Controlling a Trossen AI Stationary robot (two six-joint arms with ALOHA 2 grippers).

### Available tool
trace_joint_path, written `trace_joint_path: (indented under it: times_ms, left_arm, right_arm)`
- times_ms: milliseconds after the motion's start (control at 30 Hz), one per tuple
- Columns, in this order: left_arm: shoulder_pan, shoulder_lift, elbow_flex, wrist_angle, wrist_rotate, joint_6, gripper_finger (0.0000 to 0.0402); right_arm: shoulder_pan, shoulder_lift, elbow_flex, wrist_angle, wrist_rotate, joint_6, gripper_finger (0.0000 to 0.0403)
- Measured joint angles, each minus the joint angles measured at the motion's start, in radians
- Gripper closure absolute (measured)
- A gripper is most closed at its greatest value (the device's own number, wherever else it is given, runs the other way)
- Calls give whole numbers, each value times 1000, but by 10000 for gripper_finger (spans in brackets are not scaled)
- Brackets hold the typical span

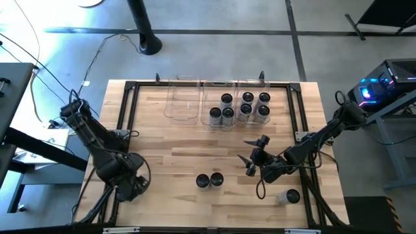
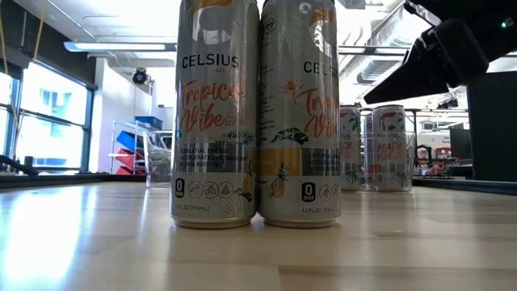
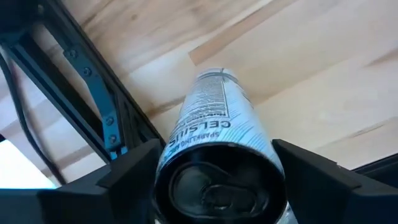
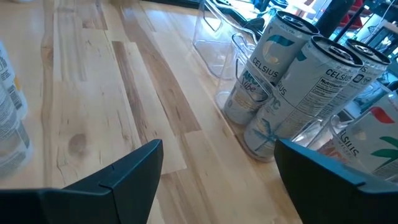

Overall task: Sort soda cans
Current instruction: Put the white-blue soda can into the middle transparent bin

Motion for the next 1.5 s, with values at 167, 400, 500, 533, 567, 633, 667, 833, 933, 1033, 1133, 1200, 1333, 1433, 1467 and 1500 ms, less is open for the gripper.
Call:
trace_joint_path:
  times_ms: [167, 400, 500, 533, 567, 633, 667, 833, 933, 1033, 1133, 1200, 1333, 1433, 1467, 1500]
  left_arm:
    - [27, -2, -8, 19, 14, 159, 151]
    - [136, 1, 44, -37, 20, 400, 155]
    - [204, 1, 90, -130, 24, 487, 155]
    - [228, 1, 106, -157, 21, 525, 155]
    - [254, 0, 126, -181, 19, 563, 155]
    - [313, 0, 166, -220, 17, 638, 155]
    - [346, 0, 184, -224, 16, 678, 155]
    - [534, 11, 320, -219, -6, 924, 155]
    - [666, 38, 421, -227, -35, 1118, 155]
    - [812, 85, 546, -221, -84, 1342, 155]
    - [951, 170, 697, -225, -137, 1572, 155]
    - [1036, 239, 807, -220, -172, 1723, 155]
    - [1170, 397, 1031, -222, -230, 1963, 155]
    - [1234, 520, 1169, -221, -231, 2102, 155]
    - [1248, 559, 1207, -222, -230, 2146, 155]
    - [1259, 592, 1223, -213, -228, 2187, 155]
  right_arm:
    - [0, 0, 0, 0, -5, 13, 100]
    - [0, 0, 0, 8, -6, 21, 100]
    - [0, 0, 0, 18, -6, 19, 100]
    - [0, 0, 0, 17, -6, 19, 100]
    - [0, 0, 0, 17, -6, 19, 100]
    - [0, 0, 0, 17, -6, 20, 100]
    - [0, 0, 0, 17, -6, 20, 100]
    - [0, 0, 0, 22, -7, 16, 100]
    - [0, 0, 0, 33, -7, 15, 100]
    - [0, 0, 0, 43, -7, 19, 100]
    - [0, 0, 0, 61, -7, 26, 100]
    - [0, 0, 0, 68, -7, 38, 100]
    - [0, 0, 0, 72, -7, 85, 100]
    - [0, 0, 0, 73, -14, 129, 100]
    - [0, 0, 0, 73, -23, 140, 100]
    - [0, 0, 0, 73, -28, 151, 100]
